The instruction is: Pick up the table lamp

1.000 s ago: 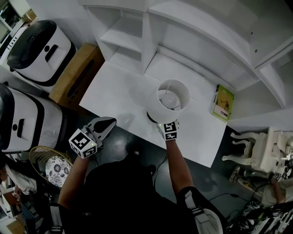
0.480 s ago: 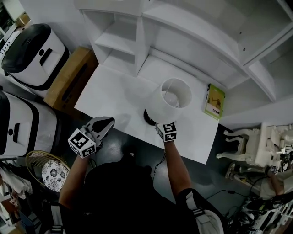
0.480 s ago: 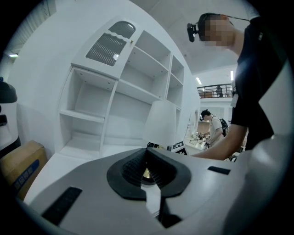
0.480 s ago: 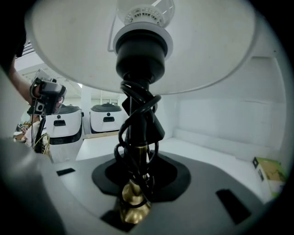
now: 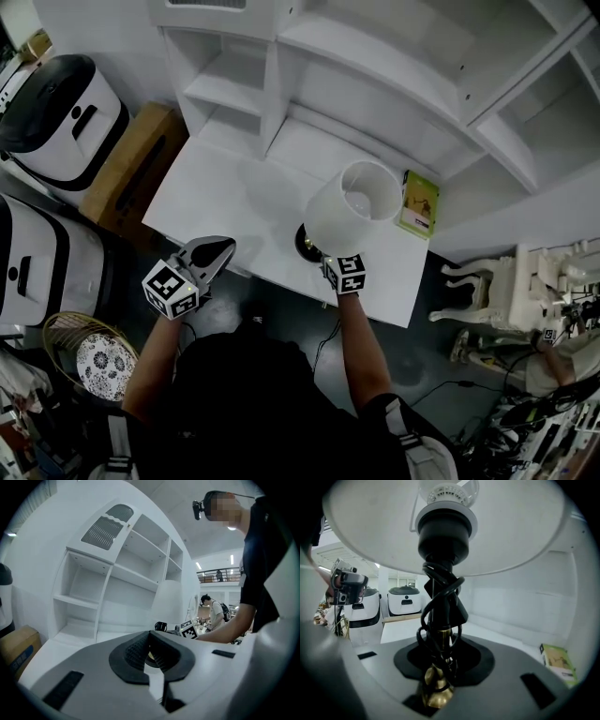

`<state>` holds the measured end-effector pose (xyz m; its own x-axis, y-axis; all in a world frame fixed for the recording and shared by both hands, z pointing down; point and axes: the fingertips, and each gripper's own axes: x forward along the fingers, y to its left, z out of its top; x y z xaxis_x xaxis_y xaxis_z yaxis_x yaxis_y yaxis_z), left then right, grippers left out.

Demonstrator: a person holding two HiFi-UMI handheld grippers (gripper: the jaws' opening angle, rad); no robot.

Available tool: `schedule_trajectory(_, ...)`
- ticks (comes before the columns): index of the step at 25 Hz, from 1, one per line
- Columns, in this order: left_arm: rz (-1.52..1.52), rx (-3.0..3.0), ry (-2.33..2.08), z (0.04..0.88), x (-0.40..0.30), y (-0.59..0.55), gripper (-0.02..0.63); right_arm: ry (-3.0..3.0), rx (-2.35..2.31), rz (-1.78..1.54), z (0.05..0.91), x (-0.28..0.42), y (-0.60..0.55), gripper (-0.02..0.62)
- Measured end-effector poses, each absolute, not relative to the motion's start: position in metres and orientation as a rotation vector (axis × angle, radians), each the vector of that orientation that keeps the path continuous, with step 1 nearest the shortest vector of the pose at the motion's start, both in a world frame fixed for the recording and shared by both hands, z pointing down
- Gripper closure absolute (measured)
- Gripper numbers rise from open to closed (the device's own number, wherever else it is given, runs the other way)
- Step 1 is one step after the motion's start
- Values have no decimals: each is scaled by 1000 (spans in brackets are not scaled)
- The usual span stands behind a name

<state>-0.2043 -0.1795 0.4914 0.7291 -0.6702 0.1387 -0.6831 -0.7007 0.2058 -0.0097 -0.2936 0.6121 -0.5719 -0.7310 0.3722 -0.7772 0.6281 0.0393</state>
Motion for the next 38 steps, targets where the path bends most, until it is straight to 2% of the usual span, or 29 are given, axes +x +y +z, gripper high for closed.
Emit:
schedule_trajectory(13,41,2727,-1038,471,-164,-140,595,-2496,1216,206,567,19,-247,479)
schedule_trajectory(38,40,2715,-1117,470,-87,-52,595,-2552,1139,189,546,86,-144,482)
